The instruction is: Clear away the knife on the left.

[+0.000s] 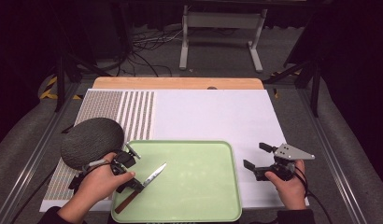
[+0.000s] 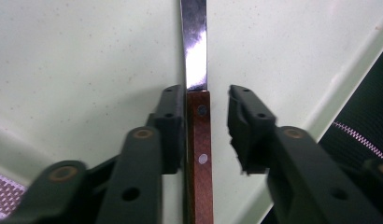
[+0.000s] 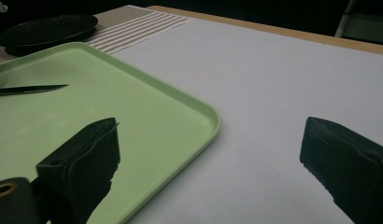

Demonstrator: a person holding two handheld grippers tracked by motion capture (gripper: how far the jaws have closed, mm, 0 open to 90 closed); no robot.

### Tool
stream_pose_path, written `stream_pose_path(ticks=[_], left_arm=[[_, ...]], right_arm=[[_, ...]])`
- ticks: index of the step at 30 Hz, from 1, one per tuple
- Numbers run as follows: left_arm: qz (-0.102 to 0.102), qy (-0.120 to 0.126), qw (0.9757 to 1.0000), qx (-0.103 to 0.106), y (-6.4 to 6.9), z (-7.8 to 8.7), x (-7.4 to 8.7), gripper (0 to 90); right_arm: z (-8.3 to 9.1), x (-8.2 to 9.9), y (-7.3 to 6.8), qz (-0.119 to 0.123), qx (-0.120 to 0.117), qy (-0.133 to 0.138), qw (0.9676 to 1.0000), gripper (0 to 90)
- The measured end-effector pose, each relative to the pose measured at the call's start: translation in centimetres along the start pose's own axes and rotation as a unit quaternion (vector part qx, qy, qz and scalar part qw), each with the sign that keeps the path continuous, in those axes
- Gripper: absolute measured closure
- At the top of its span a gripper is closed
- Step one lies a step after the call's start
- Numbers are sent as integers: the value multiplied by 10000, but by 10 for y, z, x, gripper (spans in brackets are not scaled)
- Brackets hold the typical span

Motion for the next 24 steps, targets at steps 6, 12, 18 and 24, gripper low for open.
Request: stream_pose_path(ticks=[6, 12, 18, 24], left_arm=[[-372, 252, 9990, -37, 4, 3, -6, 253], [-855, 589, 9944, -195, 10, 6, -12, 180], [-1568, 745, 9841, -373, 18, 2, -19, 204], [-2095, 901, 9723, -520, 22, 0, -24, 475]], right_arm=[[0, 0, 0, 3, -1, 1, 10000, 58], [0, 0, 0, 14, 10, 16, 10000, 55], [0, 0, 0, 25, -2, 21, 10000, 55], [0, -1, 0, 28, 6, 31, 10000, 54]])
Point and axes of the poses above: each handheld gripper's, and its own axes: z roughly backward along the jaws, x roughly out of its underside, y roughly to its right, the point moved 9 cm from there along -z, roughly forward along the jaws, and after that the axes turned 3 degrees about -x, right-handed, at the moved point
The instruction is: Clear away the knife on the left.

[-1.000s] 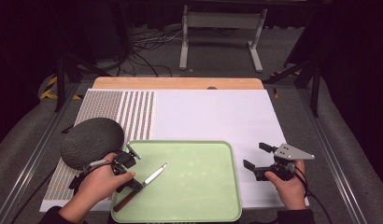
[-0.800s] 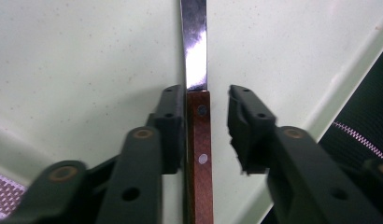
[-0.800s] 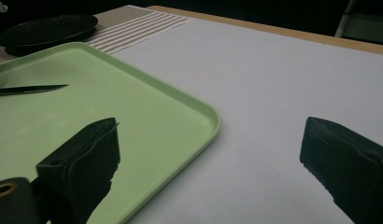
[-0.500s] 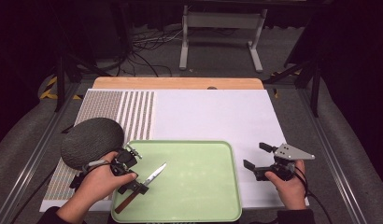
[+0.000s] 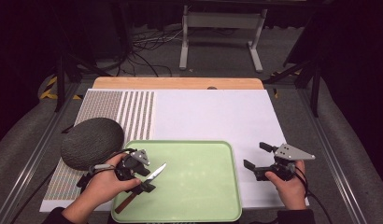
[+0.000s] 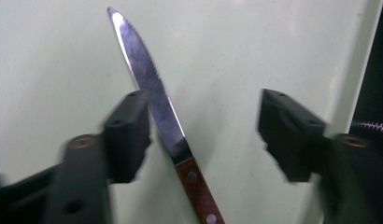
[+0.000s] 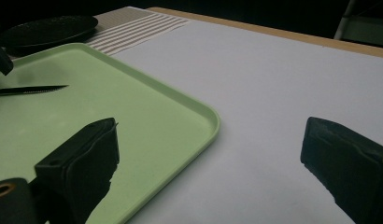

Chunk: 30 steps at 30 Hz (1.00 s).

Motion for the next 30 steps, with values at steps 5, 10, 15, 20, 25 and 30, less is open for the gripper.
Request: stream_pose_path(ticks=[5, 10, 15, 20, 25, 30], left_arm=[[-420, -40, 9991, 10, 5, -5, 0, 784], [-584, -363, 9976, -71, 1, -13, 5, 900], [-629, -520, 9967, -39, 2, -17, 8, 900], [-697, -580, 9959, -67, 1, -16, 10, 900], [-728, -678, 9950, -61, 2, -17, 13, 900], [-721, -697, 9950, -38, 0, -18, 14, 900]], right_arm=[[0, 1, 0, -6, 17, -13, 10000, 54], [-1, 2, 1, -23, 6, -27, 10000, 54], [0, 1, 1, -18, 5, -11, 10000, 54], [-1, 3, 1, -23, -7, -38, 10000, 54], [-1, 2, 1, -27, 0, -24, 10000, 54], [-1, 2, 1, -24, -5, -31, 10000, 54]])
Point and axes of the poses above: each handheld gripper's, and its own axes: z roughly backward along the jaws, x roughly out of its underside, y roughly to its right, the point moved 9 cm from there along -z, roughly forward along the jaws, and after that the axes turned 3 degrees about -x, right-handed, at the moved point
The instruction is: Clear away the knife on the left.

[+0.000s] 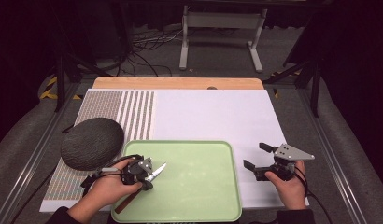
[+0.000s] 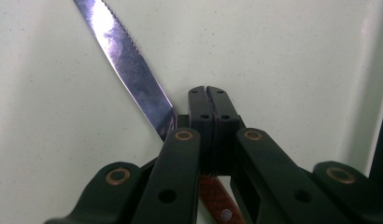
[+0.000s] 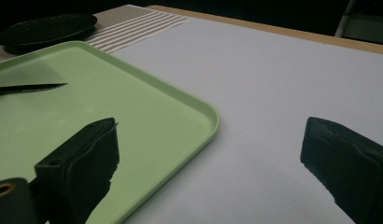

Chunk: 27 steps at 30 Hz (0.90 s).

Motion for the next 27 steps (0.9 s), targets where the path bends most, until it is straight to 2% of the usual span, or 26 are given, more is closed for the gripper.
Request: stream_pose_path(ticks=[3, 27], left_arm=[[-14, -14, 10000, -67, 0, 1, 1, 900], [101, -104, 9999, -93, -4, 7, 17, 900]], right_arm=[[0, 0, 0, 3, 1, 3, 10000, 54], [0, 1, 0, 31, -5, -35, 10000, 54]])
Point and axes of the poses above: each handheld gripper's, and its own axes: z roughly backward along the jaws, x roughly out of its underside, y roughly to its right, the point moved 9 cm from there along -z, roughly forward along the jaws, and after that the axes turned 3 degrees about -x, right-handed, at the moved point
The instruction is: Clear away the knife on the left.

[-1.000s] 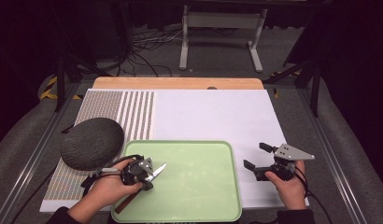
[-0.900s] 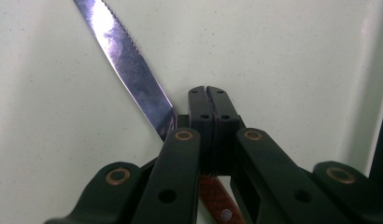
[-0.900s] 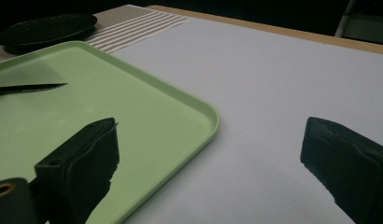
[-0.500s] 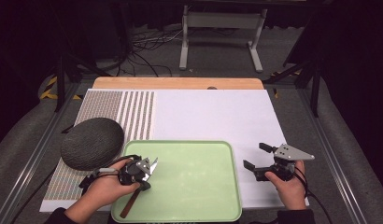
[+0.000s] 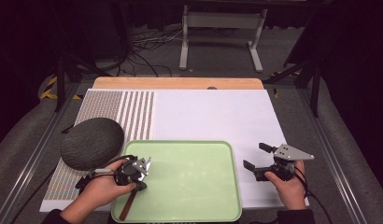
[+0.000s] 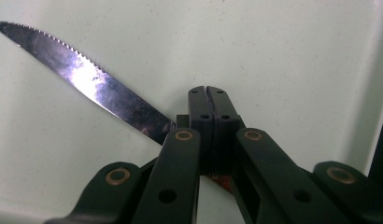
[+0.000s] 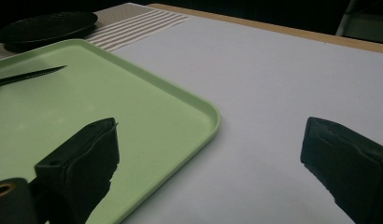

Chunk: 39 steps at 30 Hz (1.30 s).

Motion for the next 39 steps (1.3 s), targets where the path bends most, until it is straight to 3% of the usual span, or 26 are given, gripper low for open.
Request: stream_pose_path(ticks=[39], left_arm=[[254, -68, 9997, 0, -7, 8, 21, 900]], right_arm=[[-2, 1, -1, 26, -24, -46, 10000, 53]])
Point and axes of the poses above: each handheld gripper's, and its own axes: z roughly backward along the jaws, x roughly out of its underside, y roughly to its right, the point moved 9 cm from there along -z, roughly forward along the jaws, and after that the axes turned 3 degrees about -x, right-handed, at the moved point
